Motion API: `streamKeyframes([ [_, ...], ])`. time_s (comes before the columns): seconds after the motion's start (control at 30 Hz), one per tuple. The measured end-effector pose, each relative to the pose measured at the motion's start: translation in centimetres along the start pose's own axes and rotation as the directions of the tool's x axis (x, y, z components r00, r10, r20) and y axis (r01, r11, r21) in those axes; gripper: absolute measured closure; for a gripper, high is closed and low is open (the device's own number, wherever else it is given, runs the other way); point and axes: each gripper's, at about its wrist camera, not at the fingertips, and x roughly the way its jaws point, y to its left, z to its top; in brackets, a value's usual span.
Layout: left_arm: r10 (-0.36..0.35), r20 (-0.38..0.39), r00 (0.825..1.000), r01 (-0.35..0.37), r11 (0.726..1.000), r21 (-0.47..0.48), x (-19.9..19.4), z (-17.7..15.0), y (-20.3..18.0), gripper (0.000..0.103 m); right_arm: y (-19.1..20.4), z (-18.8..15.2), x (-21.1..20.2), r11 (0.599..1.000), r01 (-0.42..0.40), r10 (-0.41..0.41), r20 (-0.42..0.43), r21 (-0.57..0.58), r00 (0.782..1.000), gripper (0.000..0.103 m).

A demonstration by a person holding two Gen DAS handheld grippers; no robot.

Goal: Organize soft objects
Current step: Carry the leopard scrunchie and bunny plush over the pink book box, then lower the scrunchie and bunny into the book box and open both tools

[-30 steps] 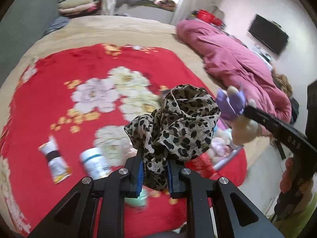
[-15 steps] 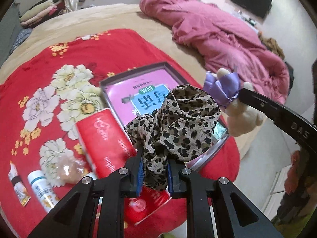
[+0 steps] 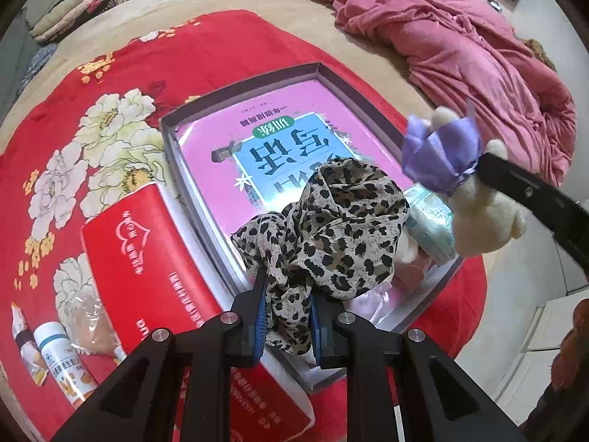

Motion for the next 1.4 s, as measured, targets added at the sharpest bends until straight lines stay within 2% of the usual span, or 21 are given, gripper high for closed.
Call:
streamKeyframes([
  [0.13, 0.004, -0.017, 1.000, -0.004, 1.000, 0.006, 0.9, 0.1, -0.3, 0.084, -0.1, -0.3, 1.8, 1.000, -0.011, 0.011, -0.048, 0.013, 0.999, 0.088],
  [0.43, -0.001, -0.036, 0.999, 0.002, 1.000, 0.012, 2.1, -0.1, -0.5, 0.083, 0.6, -1.6, 4.8, 0.998, 0.055, -0.058, -0.094, -0.029, 0.994, 0.088],
  [0.67, -0.001, -0.038, 0.999, 0.002, 1.000, 0.011, 2.4, 0.0, -0.4, 0.082, 1.0, -1.4, 4.6, 0.998, 0.036, -0.042, -0.116, -0.053, 0.992, 0.087],
  [0.83, -0.002, -0.038, 0.999, 0.002, 1.000, 0.009, 2.4, 0.0, -0.3, 0.081, 1.0, -1.3, 3.7, 0.997, 0.028, -0.035, -0.096, -0.067, 0.995, 0.086],
  [0.97, -0.003, -0.041, 0.999, 0.004, 1.000, 0.013, 2.4, 0.0, -0.3, 0.080, 0.7, -1.4, 2.5, 0.999, 0.022, -0.025, -0.065, -0.048, 0.998, 0.061],
  [1.0, 0.001, -0.041, 0.999, 0.000, 1.000, 0.012, 2.3, 0.0, -0.3, 0.079, 0.5, -1.4, 2.2, 0.999, 0.022, -0.024, -0.061, -0.042, 0.998, 0.058],
  [1.23, 0.000, -0.032, 0.999, 0.001, 1.000, 0.015, 2.0, 0.2, -0.4, 0.064, -0.5, -1.4, -0.2, 0.999, 0.034, -0.034, -0.024, 0.000, 0.999, 0.058],
  [1.3, -0.002, -0.024, 1.000, 0.002, 1.000, 0.013, 1.7, 0.2, -0.4, 0.052, -0.6, -1.4, -0.7, 0.999, 0.037, -0.037, -0.013, 0.002, 0.999, 0.058],
  [1.4, 0.001, -0.014, 1.000, -0.001, 1.000, 0.017, 1.3, 0.2, -0.4, 0.049, -0.4, -1.2, -1.3, 0.999, 0.035, -0.035, -0.001, 0.004, 0.999, 0.058],
])
